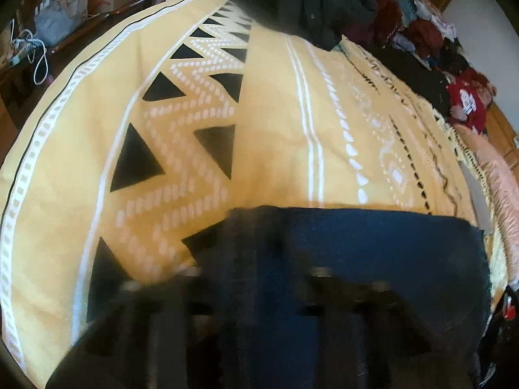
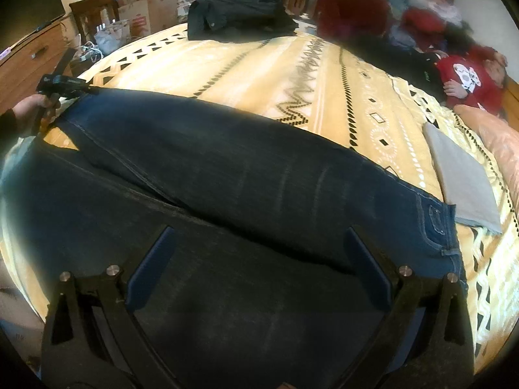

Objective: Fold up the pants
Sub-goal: 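Grasp the jeans waistband with the left gripper while the right gripper grasps the waistband too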

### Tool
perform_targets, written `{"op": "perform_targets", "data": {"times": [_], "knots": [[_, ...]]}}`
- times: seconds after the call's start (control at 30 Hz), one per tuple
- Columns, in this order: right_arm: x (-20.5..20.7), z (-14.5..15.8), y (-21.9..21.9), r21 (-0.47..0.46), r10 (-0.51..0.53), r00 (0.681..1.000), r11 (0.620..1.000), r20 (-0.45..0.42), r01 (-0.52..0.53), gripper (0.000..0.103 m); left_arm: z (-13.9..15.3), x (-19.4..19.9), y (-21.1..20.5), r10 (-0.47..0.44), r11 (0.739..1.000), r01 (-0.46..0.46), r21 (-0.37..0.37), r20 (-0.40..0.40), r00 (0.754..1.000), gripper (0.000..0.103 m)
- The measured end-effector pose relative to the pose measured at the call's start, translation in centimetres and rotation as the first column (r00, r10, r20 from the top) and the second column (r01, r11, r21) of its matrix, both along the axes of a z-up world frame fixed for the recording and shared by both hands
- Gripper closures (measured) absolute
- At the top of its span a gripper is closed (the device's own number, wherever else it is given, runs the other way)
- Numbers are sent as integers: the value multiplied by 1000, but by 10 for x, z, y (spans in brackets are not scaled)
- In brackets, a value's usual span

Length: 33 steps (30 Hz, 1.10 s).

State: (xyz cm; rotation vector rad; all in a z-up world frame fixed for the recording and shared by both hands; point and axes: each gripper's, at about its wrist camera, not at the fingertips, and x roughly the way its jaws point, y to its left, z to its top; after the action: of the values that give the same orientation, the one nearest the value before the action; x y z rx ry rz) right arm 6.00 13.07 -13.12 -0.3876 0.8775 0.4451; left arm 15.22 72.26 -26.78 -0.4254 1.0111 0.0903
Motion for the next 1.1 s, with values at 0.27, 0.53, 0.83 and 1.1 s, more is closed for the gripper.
{"op": "perform_targets", "data": {"times": [0.27, 0.53, 0.83, 1.1], "knots": [[9, 10, -22, 59, -20, 1000, 998, 12, 19, 0, 7, -3, -11, 27, 998, -29, 49, 47, 999, 85], [96, 29, -184, 144, -308, 951, 942, 15, 303, 3, 4, -4, -5, 66, 997, -68, 39, 43, 997, 85], [270, -48, -307, 93, -411, 870, 889, -272, 449, 36, 6, 0, -7, 67, 995, -68, 68, 19, 998, 85], [305, -80, -279, 50, -283, 891, 946, -354, 320, 53, 7, 6, -14, 80, 990, -80, 112, 3, 997, 85]]}}
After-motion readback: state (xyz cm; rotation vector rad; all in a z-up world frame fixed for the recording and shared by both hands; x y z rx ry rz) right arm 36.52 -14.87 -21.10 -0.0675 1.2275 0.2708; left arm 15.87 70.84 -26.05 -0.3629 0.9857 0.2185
